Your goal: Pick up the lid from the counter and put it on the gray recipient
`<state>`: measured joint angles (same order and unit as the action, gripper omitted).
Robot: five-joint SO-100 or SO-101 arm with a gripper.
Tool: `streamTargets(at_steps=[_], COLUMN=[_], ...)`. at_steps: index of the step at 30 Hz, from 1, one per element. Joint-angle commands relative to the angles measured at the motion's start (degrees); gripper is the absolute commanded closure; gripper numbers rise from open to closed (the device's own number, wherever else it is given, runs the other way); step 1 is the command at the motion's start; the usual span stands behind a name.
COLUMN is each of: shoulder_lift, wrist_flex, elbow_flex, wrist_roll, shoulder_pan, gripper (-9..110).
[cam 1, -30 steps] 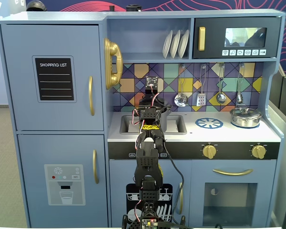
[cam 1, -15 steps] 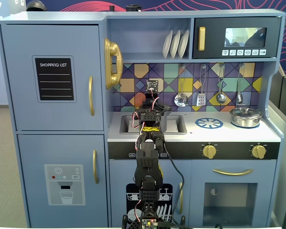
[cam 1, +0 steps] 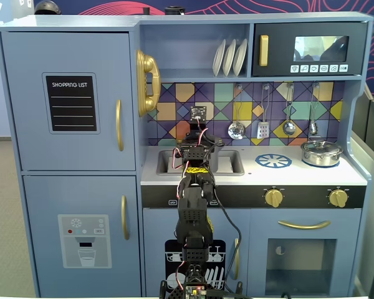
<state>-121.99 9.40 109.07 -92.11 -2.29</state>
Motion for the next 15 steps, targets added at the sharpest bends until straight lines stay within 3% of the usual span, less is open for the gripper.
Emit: streamTargets(at_steps=[1, 8, 12, 15], shoulder_lift=[-5.1, -8.8, -12.0, -20.0], wrist_flex=[0.8, 5.6, 8.4, 23.8], elbow_flex=[-0.1, 2.5, -0.8, -4.4], wrist_roll=[-1.6, -2.0, -2.3, -1.4], shoulder_pan=[0.7, 0.6, 0.9, 1.7], gripper=[98, 80, 80, 84])
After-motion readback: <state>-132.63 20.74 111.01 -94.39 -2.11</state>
